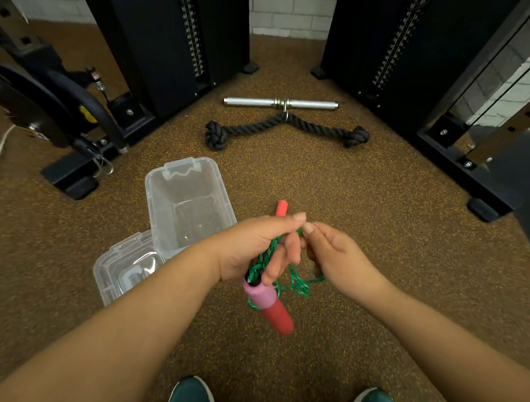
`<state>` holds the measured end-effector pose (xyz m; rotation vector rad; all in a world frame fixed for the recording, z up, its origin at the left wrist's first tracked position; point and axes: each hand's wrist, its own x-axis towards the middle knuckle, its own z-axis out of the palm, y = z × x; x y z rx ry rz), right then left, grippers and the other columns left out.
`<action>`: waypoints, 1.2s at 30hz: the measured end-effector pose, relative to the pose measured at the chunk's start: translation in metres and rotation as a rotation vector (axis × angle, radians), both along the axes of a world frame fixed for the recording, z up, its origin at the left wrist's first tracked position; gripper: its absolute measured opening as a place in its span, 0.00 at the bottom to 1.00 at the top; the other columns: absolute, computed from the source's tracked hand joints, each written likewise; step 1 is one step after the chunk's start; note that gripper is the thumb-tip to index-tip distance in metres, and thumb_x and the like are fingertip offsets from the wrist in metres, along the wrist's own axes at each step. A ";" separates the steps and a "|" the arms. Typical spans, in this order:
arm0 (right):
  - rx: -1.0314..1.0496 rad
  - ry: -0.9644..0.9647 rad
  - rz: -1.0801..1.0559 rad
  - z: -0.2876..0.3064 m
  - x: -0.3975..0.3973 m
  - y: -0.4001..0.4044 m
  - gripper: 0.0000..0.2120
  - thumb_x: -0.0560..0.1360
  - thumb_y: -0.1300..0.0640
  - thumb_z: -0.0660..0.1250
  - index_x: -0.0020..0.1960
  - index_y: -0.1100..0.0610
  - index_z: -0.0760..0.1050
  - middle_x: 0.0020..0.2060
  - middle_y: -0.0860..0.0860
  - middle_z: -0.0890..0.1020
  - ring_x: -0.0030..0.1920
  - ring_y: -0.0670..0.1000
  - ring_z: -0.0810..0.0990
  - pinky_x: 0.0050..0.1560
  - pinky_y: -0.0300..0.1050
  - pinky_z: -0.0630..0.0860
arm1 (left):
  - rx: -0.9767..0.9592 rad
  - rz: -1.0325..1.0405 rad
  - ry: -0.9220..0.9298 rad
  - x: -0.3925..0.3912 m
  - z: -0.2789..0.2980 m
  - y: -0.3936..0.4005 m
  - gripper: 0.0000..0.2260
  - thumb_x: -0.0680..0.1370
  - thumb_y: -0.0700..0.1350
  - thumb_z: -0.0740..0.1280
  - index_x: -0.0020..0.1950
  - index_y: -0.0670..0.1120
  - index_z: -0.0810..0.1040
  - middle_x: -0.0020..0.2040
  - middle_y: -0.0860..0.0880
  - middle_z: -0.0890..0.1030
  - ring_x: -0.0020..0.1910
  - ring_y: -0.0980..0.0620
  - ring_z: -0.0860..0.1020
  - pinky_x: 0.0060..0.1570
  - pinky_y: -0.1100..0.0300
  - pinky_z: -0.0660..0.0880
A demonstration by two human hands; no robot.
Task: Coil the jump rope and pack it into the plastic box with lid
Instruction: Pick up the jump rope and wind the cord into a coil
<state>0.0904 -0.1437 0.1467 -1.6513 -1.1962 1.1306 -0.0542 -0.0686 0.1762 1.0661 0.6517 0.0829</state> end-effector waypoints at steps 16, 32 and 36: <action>-0.005 -0.306 0.210 -0.012 -0.008 -0.015 0.14 0.80 0.52 0.56 0.37 0.49 0.71 0.28 0.41 0.75 0.31 0.40 0.72 0.38 0.43 0.69 | -0.090 0.471 -0.159 0.005 0.001 0.019 0.22 0.82 0.54 0.50 0.49 0.44 0.81 0.34 0.48 0.85 0.31 0.55 0.83 0.34 0.64 0.78; 0.185 -0.135 0.006 0.021 0.012 0.005 0.15 0.79 0.50 0.58 0.35 0.48 0.72 0.26 0.37 0.74 0.29 0.39 0.70 0.35 0.36 0.66 | 0.193 -0.164 0.135 -0.004 0.015 0.005 0.33 0.70 0.70 0.52 0.31 0.43 0.79 0.18 0.49 0.72 0.15 0.53 0.69 0.22 0.67 0.64; 0.096 0.079 -0.001 0.009 0.001 0.006 0.19 0.79 0.46 0.56 0.39 0.58 0.76 0.27 0.48 0.69 0.28 0.50 0.64 0.32 0.48 0.63 | -0.074 -0.011 -0.151 0.004 0.010 -0.002 0.22 0.73 0.58 0.64 0.23 0.46 0.72 0.13 0.52 0.65 0.11 0.57 0.63 0.19 0.67 0.56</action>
